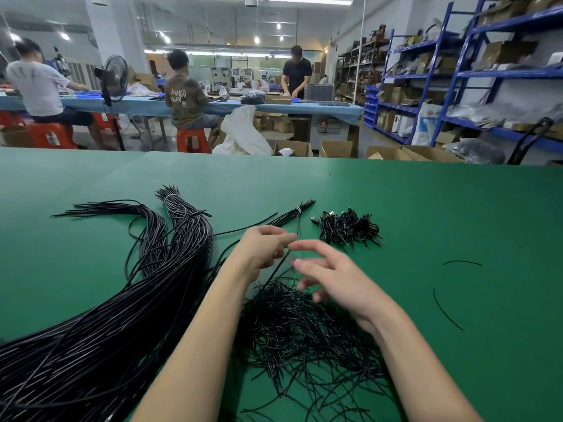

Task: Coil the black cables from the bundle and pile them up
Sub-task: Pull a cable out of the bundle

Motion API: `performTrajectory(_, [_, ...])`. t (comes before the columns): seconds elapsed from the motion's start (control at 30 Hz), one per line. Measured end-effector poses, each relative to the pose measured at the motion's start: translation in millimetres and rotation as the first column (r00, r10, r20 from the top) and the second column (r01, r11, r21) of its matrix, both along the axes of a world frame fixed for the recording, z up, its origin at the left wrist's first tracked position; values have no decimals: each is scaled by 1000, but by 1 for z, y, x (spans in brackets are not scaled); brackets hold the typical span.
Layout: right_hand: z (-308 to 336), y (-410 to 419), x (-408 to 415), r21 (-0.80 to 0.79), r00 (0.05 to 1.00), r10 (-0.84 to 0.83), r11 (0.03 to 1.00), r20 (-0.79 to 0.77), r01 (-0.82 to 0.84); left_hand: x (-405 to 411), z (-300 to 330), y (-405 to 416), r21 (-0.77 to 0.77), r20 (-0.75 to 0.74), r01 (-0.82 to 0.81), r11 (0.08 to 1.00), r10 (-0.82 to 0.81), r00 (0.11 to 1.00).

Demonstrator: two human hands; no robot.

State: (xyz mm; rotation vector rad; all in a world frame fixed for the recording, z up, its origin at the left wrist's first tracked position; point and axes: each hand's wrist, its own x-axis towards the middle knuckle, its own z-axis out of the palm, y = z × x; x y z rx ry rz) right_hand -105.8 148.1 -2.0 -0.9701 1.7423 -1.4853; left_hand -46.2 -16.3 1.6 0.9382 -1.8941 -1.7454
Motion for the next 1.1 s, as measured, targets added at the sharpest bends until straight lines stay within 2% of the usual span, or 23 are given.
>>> performTrajectory(0.1, [-4, -7, 10, -70, 984, 58, 996, 170, -47, -2, -4, 3, 139, -90, 119, 983, -107, 990])
performTrajectory(0.13, [-5, -7, 9, -101, 972, 59, 994, 227, -36, -3, -6, 3, 151, -124, 140, 979, -122, 985])
performTrajectory(0.17, [-4, -6, 7, -129, 959, 54, 991, 279, -18, -3, -9, 2, 76, -122, 118, 990, -109, 987])
performTrajectory(0.2, [-3, -5, 4, -159, 944, 43, 987, 328, 10, -3, -13, -1, -113, -64, 66, 991, -73, 995])
performTrajectory(0.23, [-1, -3, 1, -189, 926, 30, 981, 376, 45, -4, -19, -7, -389, 35, 16, 921, -2, 999])
performTrajectory(0.27, [1, -2, -2, -218, 907, 20, 973, 420, 79, -4, -25, -11, -634, 149, 37, 772, 75, 986])
performTrajectory(0.3, [3, 0, -4, -240, 890, 17, 965, 455, 104, -2, -31, -16, -757, 261, 126, 641, 120, 958])
performTrajectory(0.33, [5, 2, -5, -249, 880, 16, 961, 474, 116, 0, -37, -22, -775, 379, 239, 585, 127, 917])
performTrajectory(0.4, [9, 5, -5, -227, 882, 10, 968, 471, 110, 3, -49, -33, -702, 566, 413, 580, 103, 818])
performTrajectory(0.47, [11, 6, -4, -195, 899, 6, 977, 438, 88, 2, -58, -40, -657, 640, 467, 592, 111, 760])
performTrajectory(0.63, [17, 10, 0, -181, 960, 89, 983, 266, -41, -5, -61, -39, -641, 674, 461, 614, 164, 720])
performTrajectory(0.83, [31, 19, 1, -279, 943, 296, 928, 150, -247, -5, -59, -36, -640, 687, 458, 617, 192, 701])
performTrajectory(0.93, [34, 19, 1, -326, 967, 202, 935, 158, -142, -6, -58, -33, -647, 677, 439, 623, 205, 707])
performTrajectory(1.0, [33, 17, 1, -289, 989, 54, 957, 140, -11, -6, -58, -32, -649, 674, 427, 630, 215, 707])
performTrajectory(1.03, [32, 16, 3, -250, 996, 0, 968, 84, 21, -6, -58, -32, -650, 675, 426, 629, 222, 703])
performTrajectory(1.1, [33, 15, 8, -211, 998, 49, 976, -41, -56, -6, -58, -31, -650, 682, 427, 629, 235, 692])
